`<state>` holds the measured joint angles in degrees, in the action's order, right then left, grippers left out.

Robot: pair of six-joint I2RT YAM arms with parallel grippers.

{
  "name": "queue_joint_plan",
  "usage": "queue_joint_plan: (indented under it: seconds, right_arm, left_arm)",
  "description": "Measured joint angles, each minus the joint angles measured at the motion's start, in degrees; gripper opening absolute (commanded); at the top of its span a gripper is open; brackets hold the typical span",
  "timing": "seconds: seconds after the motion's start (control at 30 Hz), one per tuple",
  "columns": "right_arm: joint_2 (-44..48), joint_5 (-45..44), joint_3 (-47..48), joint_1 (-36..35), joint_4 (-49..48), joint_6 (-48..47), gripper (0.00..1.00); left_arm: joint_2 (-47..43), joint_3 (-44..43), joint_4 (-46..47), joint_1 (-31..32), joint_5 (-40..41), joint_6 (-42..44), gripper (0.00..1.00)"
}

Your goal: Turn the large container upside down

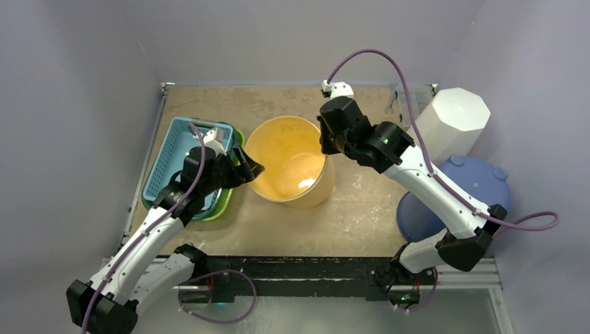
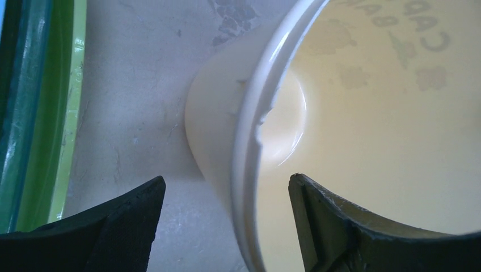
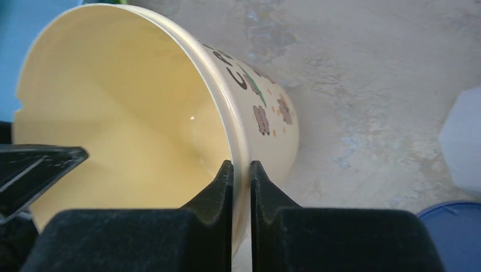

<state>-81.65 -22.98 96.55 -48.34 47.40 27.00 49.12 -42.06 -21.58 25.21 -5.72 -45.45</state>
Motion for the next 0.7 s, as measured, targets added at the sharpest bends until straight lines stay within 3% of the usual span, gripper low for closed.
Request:
queue_joint_plan:
  seconds: [0.27,0.37,0.57,0.7]
  right_arm:
    - [-0.5,-7.4,3.8,-0.2,3.0,-2.7,0.0]
    - [-0.5,-7.5,4.4,-0.4,3.1,-3.2,0.0]
    - [-0.4,-7.0,4.5,-0.4,3.2,-3.5,0.0]
    - [0.5,-3.4,3.6,-0.4,1.4,-3.5,0.0]
  left_arm:
    - [-3.3,-1.9,-2.9,0.0,2.1,0.0,0.8]
    - [-2.9,-1.9,-2.7,0.1,1.6,0.0,0.73]
    - [0.0,-1.9,1.3,0.1,-1.7,-1.1,0.22]
    - [2.3,-1.7,2.7,0.3,-2.0,-1.5,0.04]
